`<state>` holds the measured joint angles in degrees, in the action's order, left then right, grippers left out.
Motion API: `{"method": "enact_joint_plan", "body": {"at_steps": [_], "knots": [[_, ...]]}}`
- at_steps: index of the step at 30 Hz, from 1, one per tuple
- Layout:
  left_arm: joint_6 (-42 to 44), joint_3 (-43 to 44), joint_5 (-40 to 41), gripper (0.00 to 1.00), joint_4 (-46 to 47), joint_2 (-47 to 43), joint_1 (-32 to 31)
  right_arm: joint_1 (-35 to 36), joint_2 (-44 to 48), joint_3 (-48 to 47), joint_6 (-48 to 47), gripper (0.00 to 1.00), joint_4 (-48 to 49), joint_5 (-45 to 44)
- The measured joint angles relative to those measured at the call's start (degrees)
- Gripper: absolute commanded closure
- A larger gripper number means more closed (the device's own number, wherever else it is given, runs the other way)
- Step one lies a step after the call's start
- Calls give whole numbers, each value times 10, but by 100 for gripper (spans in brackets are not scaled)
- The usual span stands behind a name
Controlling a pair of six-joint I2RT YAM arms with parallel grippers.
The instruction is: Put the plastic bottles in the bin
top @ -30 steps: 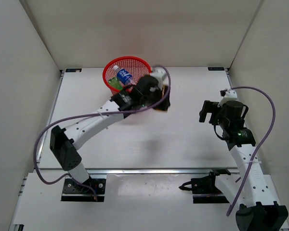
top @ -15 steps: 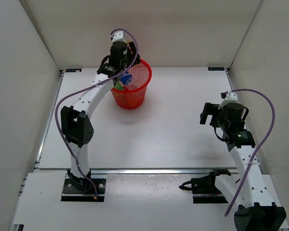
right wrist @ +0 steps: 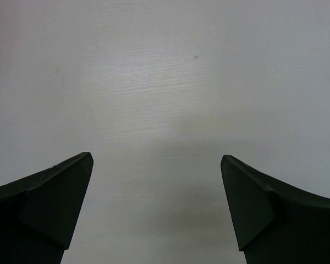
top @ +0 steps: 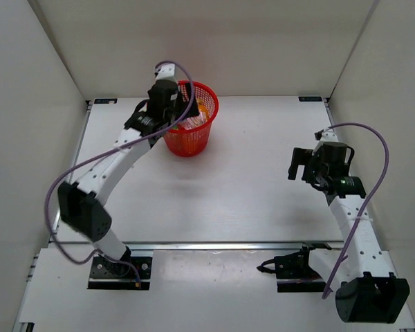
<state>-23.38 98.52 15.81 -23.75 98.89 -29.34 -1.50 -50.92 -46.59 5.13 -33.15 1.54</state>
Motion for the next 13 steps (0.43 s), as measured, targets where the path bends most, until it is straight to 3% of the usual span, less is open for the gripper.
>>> {"method": "enact_joint_plan", "body": {"at_steps": [7, 13], "knots": [[-47, -283, 19, 1, -107, -315, -5, 35, -67, -54, 12, 1, -66, 4], [-84, -418, 40, 1, -237, -484, 72, 58, -65, -57, 24, 1, -82, 8]]}}
